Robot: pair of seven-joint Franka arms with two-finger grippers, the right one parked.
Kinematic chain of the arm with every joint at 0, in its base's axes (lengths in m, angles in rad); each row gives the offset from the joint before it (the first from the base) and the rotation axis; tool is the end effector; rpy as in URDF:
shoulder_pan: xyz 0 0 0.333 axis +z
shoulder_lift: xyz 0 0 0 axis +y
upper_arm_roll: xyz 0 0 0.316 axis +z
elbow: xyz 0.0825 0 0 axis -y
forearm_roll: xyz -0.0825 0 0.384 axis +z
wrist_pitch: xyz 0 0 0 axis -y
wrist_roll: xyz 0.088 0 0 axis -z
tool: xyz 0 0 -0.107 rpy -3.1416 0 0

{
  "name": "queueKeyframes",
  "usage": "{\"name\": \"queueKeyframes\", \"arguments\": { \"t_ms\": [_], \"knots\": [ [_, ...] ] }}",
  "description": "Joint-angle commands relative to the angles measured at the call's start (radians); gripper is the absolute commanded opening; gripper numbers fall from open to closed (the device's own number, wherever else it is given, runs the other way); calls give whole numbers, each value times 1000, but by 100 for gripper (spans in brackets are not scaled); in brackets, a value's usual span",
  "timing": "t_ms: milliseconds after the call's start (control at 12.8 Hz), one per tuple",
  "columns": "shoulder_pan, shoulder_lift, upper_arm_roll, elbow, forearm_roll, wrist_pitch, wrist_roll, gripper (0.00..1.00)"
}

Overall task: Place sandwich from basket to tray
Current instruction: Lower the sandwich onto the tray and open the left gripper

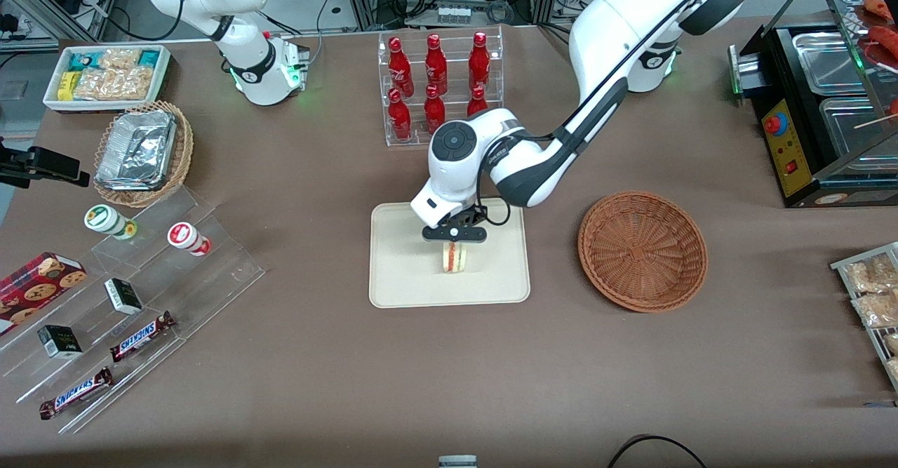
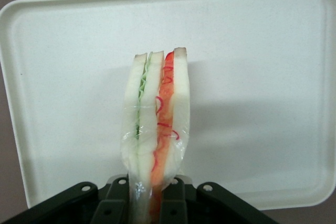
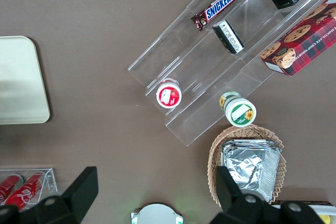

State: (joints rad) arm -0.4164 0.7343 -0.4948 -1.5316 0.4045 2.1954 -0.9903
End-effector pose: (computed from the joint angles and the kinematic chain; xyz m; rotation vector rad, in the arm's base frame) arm 0.4886 -0.5133 0.2626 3.1198 -0.0653 0.0361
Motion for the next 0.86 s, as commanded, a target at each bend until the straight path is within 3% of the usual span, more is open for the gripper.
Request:
{"name": "queueKeyframes", "arguments": {
  "t_ms": [0, 549, 627, 706, 784],
  "knots": [
    [-10, 37, 2, 41, 27, -3, -5, 0],
    [-38, 108, 5, 84, 65, 24, -10, 0],
    [-38, 115, 5, 84, 76, 27, -8, 21],
    [-36, 116, 5, 84, 79, 27, -10, 82],
    [-35, 108, 5, 84, 79, 27, -8, 100]
  ]
}}
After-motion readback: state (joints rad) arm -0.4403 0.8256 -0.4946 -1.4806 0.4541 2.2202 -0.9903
